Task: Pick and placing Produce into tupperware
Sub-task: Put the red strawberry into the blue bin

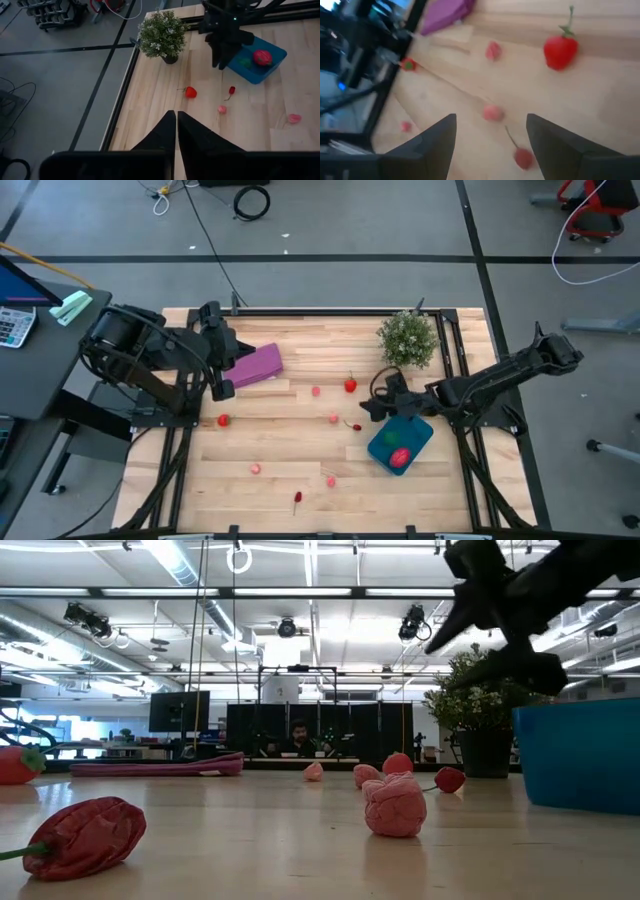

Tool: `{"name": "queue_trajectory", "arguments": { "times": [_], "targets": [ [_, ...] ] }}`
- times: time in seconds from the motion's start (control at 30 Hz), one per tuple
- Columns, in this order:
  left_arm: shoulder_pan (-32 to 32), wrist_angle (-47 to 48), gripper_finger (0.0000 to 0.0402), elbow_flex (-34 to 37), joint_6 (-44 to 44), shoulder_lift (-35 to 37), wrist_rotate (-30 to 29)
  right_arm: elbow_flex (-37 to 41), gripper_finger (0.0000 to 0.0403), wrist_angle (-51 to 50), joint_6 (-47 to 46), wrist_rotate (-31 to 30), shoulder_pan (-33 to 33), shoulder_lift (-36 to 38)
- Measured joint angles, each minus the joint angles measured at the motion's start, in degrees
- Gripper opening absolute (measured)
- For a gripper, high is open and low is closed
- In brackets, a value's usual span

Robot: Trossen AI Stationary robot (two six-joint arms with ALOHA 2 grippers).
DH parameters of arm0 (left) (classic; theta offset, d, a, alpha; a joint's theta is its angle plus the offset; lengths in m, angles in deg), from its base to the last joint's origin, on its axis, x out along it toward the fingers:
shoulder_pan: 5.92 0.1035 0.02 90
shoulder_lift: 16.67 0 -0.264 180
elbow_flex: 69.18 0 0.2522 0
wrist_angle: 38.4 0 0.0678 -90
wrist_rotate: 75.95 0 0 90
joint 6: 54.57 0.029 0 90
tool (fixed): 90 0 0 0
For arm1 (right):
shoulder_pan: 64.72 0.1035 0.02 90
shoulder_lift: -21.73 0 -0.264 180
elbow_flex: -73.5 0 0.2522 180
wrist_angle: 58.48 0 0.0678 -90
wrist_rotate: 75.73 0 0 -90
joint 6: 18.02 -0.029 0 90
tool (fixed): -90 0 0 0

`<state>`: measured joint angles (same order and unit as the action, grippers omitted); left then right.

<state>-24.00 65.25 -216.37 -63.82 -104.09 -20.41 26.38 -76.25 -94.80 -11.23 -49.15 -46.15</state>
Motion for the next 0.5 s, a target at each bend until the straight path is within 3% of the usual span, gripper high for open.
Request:
{"name": "queue_trajectory", "arguments": {
  "times": [0.3,0.5],
  "targets": [
    [0.0,0.0,0.0007,0.0,0.0,0.0,0.0,0.0,0.0250,2.0,10.5,-0.2,-4.7,0.0],
    [0.0,0.0,0.0018,0.0,0.3,0.0,0.0,0.0,0.0250,2.0,14.1,-0.3,-8.7,0.0]
  ]
}}
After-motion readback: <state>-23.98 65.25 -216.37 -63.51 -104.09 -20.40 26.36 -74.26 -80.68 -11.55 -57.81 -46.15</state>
